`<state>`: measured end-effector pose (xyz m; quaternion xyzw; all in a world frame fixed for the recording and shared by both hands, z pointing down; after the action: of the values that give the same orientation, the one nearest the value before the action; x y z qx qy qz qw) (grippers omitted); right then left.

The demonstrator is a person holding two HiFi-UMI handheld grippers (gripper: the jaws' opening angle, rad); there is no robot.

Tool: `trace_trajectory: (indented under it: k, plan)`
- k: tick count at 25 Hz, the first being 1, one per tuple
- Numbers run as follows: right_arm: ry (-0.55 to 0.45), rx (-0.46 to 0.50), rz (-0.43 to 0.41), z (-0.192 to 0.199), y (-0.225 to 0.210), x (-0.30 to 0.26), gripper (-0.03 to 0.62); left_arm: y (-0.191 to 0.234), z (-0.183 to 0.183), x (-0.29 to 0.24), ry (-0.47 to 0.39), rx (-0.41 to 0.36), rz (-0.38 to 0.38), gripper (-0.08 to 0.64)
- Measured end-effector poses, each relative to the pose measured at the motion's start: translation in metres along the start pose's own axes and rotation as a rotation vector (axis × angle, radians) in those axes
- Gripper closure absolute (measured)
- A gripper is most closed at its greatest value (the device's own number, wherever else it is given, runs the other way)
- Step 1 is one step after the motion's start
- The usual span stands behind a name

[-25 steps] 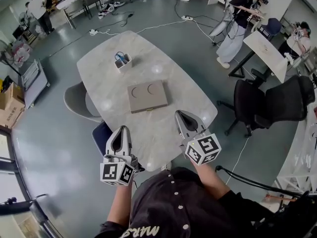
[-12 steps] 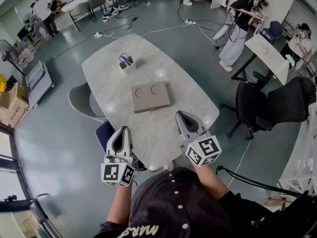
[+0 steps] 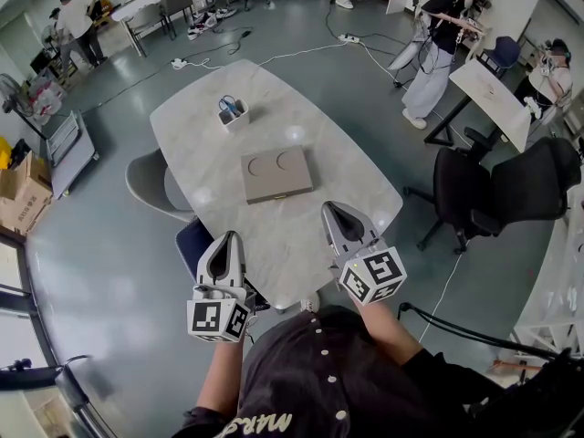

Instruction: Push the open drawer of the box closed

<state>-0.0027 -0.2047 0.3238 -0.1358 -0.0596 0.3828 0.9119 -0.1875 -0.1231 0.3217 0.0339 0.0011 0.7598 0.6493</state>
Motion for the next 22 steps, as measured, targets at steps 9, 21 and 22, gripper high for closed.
trace_trajectory:
  k: [9,21,22]
  plan:
    - [0.015,0.000,0.010,0.006,0.000,0.002,0.595,-0.001,0.000,0.003,0.005,-0.001,-0.002,0.541]
    - [0.013,0.013,0.021,0.004,-0.005,0.009,0.595,-0.011,0.006,-0.004,0.016,0.013,0.019,0.541]
    - [0.013,0.010,0.022,0.004,-0.006,0.009,0.595,-0.011,0.007,-0.005,0.016,0.016,0.021,0.541]
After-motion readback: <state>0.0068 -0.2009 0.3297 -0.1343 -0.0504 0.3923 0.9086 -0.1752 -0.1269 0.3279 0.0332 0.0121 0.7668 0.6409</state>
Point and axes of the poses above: the fingertips, and each gripper's own axes: x backward along the fingers, y to its left, z out of its underside, the point moved 1 cm from there along x, backward along the fingers, and after that the axes turned 8 degrees about -x, right-handed, at the moved point
